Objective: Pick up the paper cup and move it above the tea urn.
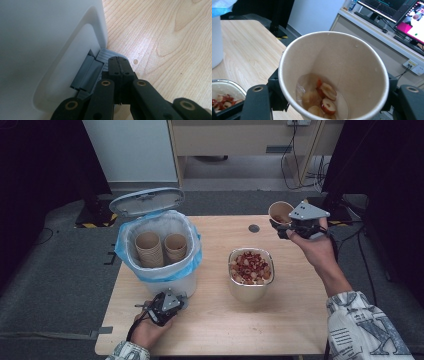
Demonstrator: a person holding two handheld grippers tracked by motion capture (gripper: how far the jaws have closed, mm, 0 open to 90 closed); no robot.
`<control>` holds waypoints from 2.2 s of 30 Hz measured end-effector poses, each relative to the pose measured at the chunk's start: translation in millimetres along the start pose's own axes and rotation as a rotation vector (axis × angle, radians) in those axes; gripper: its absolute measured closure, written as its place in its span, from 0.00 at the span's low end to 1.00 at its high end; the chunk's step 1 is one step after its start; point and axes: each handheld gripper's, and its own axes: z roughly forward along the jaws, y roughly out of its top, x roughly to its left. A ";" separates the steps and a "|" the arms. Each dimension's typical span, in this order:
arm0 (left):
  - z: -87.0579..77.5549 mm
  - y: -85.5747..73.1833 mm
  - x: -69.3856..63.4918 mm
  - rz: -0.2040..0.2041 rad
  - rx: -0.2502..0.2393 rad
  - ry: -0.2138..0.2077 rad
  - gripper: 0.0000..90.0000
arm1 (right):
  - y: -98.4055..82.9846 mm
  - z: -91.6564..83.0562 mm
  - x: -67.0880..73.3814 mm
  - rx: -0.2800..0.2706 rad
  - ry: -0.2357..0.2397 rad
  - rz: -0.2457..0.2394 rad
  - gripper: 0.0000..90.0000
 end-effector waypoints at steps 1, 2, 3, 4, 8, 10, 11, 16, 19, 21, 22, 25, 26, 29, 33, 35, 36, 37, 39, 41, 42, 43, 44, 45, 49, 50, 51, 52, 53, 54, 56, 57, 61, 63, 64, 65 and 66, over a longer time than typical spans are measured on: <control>0.2 -0.1 0.1 -0.002 -0.003 -0.001 1.00 | 0.3 -0.1 -0.2 0.001 -0.001 -0.001 0.35; 0.1 -0.1 0.2 -0.002 -0.002 -0.002 1.00 | 1.0 0.1 0.7 -0.001 0.002 -0.004 0.35; 0.1 -0.1 0.2 -0.002 -0.003 -0.002 1.00 | 1.9 0.3 2.2 -0.002 0.007 -0.011 0.35; 0.2 -0.1 0.1 -0.002 -0.003 -0.001 1.00 | 3.2 0.9 4.7 -0.011 0.014 -0.014 0.35; 0.0 0.1 -0.1 -0.001 0.000 0.000 1.00 | 3.9 0.7 6.5 -0.014 0.020 -0.019 0.36; 0.0 0.0 -0.1 -0.001 0.000 0.000 1.00 | 3.8 -0.3 7.0 -0.015 0.024 -0.021 0.36; 0.0 0.0 0.0 0.000 0.000 0.000 1.00 | 3.9 -0.7 7.2 -0.015 0.027 -0.024 0.36; 0.0 0.0 0.0 -0.001 0.000 0.000 1.00 | 3.7 -3.5 10.1 -0.017 0.036 -0.049 0.37; 0.2 -0.1 0.1 -0.002 -0.003 -0.001 1.00 | 2.5 -5.9 13.1 -0.014 0.034 -0.077 0.37; 0.1 0.0 0.0 -0.002 -0.001 0.000 1.00 | 2.0 -7.2 16.1 -0.013 0.028 -0.102 0.37; 0.0 0.1 0.0 -0.002 0.000 0.000 1.00 | 1.6 -7.7 17.6 -0.013 0.026 -0.116 0.37; 0.1 0.0 0.0 -0.003 -0.001 0.000 1.00 | 0.5 -8.2 20.0 -0.015 0.018 -0.143 0.37; 0.1 0.0 0.0 -0.003 -0.001 0.000 1.00 | 0.5 -8.3 20.6 -0.013 0.016 -0.151 0.37; 0.2 -0.1 0.2 -0.003 -0.003 -0.002 1.00 | 1.2 -8.1 21.3 -0.013 0.016 -0.168 0.37; 0.1 0.0 0.0 -0.002 -0.002 -0.001 1.00 | 2.1 -7.4 20.9 -0.011 0.014 -0.173 0.37; 0.2 0.0 0.1 -0.002 -0.002 -0.002 1.00 | 2.4 -7.1 18.0 -0.011 0.005 -0.169 0.37; 0.1 0.0 0.0 -0.002 -0.002 -0.001 1.00 | 2.8 -6.9 16.6 -0.010 0.003 -0.162 0.37; 0.2 0.0 0.1 -0.002 -0.003 -0.002 1.00 | 3.6 -6.5 16.2 -0.011 -0.001 -0.164 0.37; 0.2 -0.1 0.3 -0.003 -0.003 -0.002 1.00 | 6.0 -5.9 18.7 -0.014 0.006 -0.172 0.37; 0.2 0.0 0.1 -0.002 -0.002 -0.001 1.00 | 8.2 -5.7 22.2 -0.019 0.023 -0.190 0.37; 0.2 0.0 0.1 -0.002 -0.002 -0.001 1.00 | 8.4 -6.1 22.1 -0.019 0.021 -0.192 0.37; 0.1 0.0 0.0 -0.002 -0.002 -0.001 1.00 | 8.2 -6.7 21.2 -0.018 0.019 -0.191 0.37; 0.1 0.0 0.0 -0.002 -0.002 -0.001 1.00 | 7.6 -7.5 19.2 -0.017 0.011 -0.183 0.37; 0.2 -0.1 0.1 -0.003 -0.003 -0.001 1.00 | 7.0 -8.2 17.1 -0.015 0.007 -0.177 0.37; 0.2 0.0 0.3 -0.003 -0.003 -0.002 1.00 | 7.7 -10.2 19.2 -0.015 0.007 -0.190 0.37; 0.2 0.0 0.2 -0.003 -0.003 -0.002 1.00 | 8.1 -10.2 20.6 -0.017 0.013 -0.197 0.37; 0.2 0.0 0.1 -0.003 -0.003 -0.001 1.00 | 8.6 -10.2 22.2 -0.016 0.016 -0.208 0.37; 0.1 0.0 0.0 -0.003 -0.002 -0.001 1.00 | 9.0 -10.4 23.3 -0.014 0.017 -0.221 0.37; 0.2 0.1 0.0 -0.004 -0.002 -0.001 1.00 | 9.1 -10.6 24.2 -0.013 0.016 -0.233 0.37; 0.1 0.0 0.1 -0.003 -0.001 -0.001 1.00 | 9.2 -10.8 24.5 -0.012 0.014 -0.243 0.37; 0.2 0.0 0.1 -0.003 -0.003 -0.002 1.00 | 9.3 -11.5 24.7 -0.010 0.009 -0.253 0.37; 0.2 0.0 0.2 -0.004 -0.003 -0.002 1.00 | 9.5 -11.8 24.8 -0.010 0.005 -0.260 0.37; 0.2 0.0 0.2 -0.004 -0.003 -0.002 1.00 | 13.1 -13.7 24.5 -0.015 -0.006 -0.292 0.37; 0.2 0.0 0.2 -0.004 -0.003 -0.002 1.00 | 15.9 -14.2 24.6 -0.015 -0.012 -0.306 0.37; 0.2 0.0 0.2 -0.005 -0.003 -0.002 1.00 | 17.4 -14.1 25.6 -0.017 -0.011 -0.317 0.37; 0.2 0.0 0.2 -0.004 -0.003 -0.002 1.00 | 18.9 -13.8 27.9 -0.019 -0.007 -0.332 0.37; 0.2 0.0 0.1 -0.004 -0.003 -0.002 1.00 | 19.7 -13.6 29.6 -0.017 -0.001 -0.345 0.37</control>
